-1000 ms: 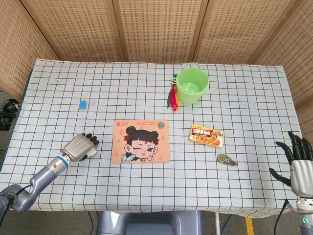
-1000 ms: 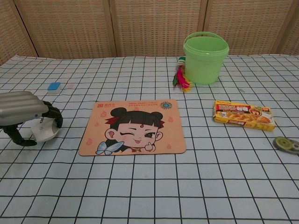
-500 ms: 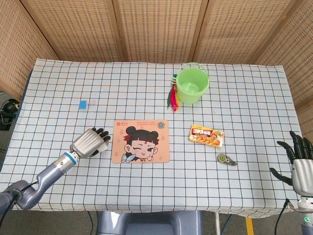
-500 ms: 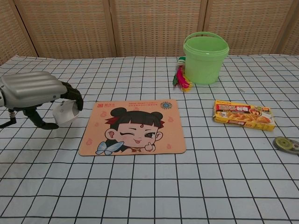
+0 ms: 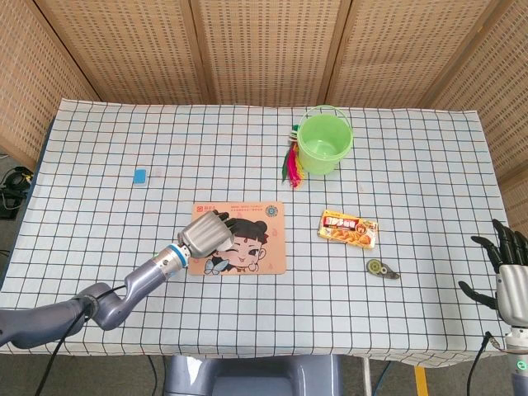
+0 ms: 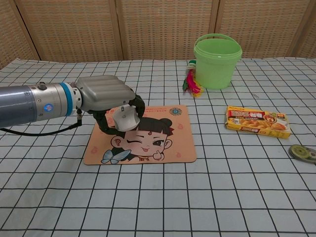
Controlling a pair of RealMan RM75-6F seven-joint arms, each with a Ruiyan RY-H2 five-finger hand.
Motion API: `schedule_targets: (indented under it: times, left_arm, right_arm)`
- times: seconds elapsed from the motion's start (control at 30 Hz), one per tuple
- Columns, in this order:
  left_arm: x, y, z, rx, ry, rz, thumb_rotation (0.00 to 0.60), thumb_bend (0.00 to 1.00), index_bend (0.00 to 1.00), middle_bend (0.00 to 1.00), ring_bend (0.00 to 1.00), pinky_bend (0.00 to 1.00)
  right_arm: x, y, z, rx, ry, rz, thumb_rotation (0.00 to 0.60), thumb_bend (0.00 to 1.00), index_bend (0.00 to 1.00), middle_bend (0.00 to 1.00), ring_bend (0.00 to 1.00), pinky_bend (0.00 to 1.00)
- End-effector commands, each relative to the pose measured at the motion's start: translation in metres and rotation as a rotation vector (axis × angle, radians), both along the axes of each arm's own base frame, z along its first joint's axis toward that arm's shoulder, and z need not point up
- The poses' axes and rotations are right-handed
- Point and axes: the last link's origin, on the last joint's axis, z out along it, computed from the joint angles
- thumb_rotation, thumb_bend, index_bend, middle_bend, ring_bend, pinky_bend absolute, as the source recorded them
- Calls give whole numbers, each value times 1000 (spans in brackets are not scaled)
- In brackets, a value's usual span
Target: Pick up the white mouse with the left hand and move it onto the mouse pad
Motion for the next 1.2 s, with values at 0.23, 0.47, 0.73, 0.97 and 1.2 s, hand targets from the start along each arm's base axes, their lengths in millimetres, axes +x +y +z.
schedule_targets:
  times: [0.23,0.47,0.73,0.97,1.2]
  left_arm:
    - [2,2,-10,-16,83,22,600,119,175,0,0,112]
    - [0,0,0,7,84,51,600,80,3,0,0,0]
    - [-6,-9,37,96,-24,58,600,79,0,0,0,0]
    - [-63,-62,100,297,-147,128,600,83,0,0,0,0]
    - [-120,-122,132,446,-232,274,600,62,0,0,0,0]
  right_arm:
    - [0,3,5,-12,-17,1,600,138,269,0,0,0]
    - [3,5,5,-12,-15,12,600,138,269,0,0,0]
    - [3,5,2,-1,-4,6,600,138,269,0,0,0]
    - [2,4,-4,28,33,-7,600,138,252,0,0,0]
    - [3,4,-8,55,70,-16,600,138,177,0,0,0]
